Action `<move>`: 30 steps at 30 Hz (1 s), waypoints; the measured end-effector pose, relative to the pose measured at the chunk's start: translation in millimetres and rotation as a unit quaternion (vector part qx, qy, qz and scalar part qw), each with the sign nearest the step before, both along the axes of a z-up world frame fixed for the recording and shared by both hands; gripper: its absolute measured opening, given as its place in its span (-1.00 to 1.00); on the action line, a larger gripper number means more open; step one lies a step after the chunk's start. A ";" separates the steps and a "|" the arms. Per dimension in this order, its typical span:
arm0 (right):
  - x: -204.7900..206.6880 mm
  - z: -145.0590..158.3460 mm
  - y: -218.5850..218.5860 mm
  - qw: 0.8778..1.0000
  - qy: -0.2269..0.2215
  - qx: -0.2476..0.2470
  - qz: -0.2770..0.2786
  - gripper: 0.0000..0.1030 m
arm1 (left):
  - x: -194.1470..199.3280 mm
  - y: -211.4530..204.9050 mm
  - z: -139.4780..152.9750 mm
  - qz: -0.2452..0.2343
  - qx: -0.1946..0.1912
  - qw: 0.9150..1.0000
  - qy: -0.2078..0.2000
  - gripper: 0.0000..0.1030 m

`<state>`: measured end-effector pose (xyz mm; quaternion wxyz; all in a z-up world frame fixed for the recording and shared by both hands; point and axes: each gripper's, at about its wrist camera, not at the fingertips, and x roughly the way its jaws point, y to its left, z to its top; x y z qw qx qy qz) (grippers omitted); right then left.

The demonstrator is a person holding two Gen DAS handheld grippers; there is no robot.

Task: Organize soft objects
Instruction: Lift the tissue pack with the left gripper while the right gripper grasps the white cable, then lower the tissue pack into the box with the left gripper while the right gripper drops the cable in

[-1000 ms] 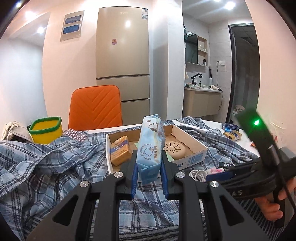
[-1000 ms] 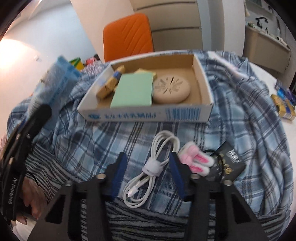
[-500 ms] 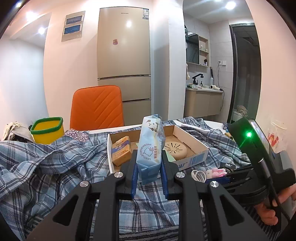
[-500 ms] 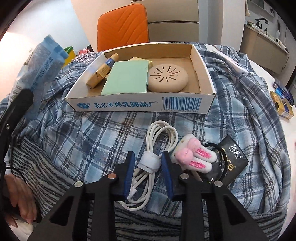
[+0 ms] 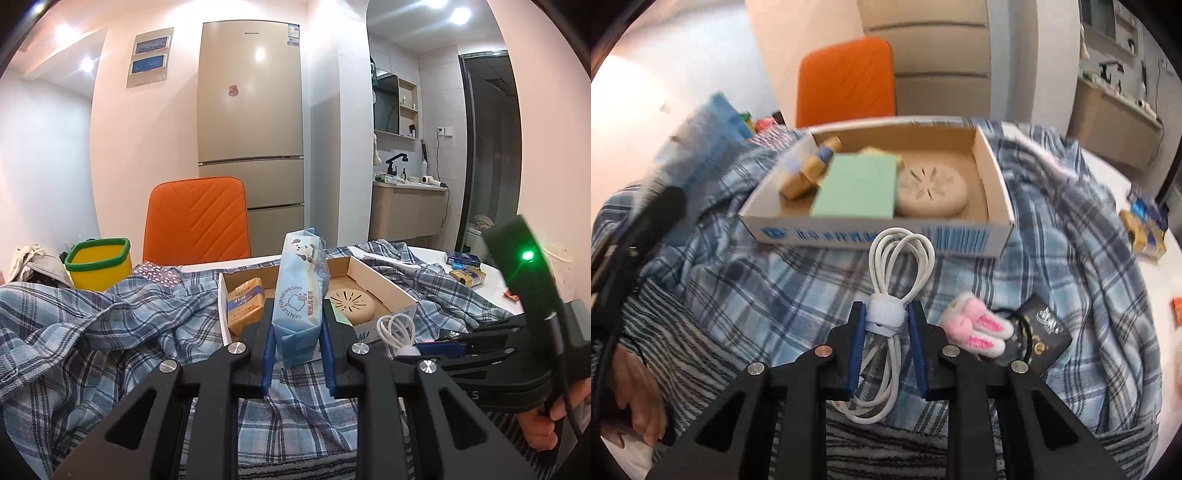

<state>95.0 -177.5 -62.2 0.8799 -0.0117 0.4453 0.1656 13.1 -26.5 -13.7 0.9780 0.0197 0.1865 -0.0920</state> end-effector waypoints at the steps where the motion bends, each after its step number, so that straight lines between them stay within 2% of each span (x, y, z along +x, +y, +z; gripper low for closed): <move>1: -1.8 2.4 0.5 1.000 -0.007 0.000 0.002 -0.52 | -1.3 1.0 1.0 0.004 0.000 1.000 -0.003 -0.61; 8: -19.4 30.5 0.5 0.996 -0.085 0.009 0.014 -0.52 | -9.1 4.7 13.2 0.036 0.004 0.999 -0.022 -0.61; 15: -20.9 61.4 3.0 0.992 -0.125 -0.001 0.008 -0.52 | -3.5 3.7 43.0 0.046 -0.003 0.998 -0.042 -0.61; 19: -4.3 90.3 4.0 0.989 -0.151 -0.003 -0.005 -0.52 | 11.9 -2.2 64.9 0.045 0.008 0.997 -0.060 -0.61; 25: 45.6 116.2 1.1 0.986 -0.160 -0.003 -0.038 -0.52 | 56.5 5.4 85.7 0.063 -0.007 0.996 -0.056 -0.61; 30: 75.1 112.8 0.4 0.986 -0.167 0.010 -0.026 -0.52 | 93.3 9.7 74.5 0.082 -0.011 0.997 -0.008 -0.61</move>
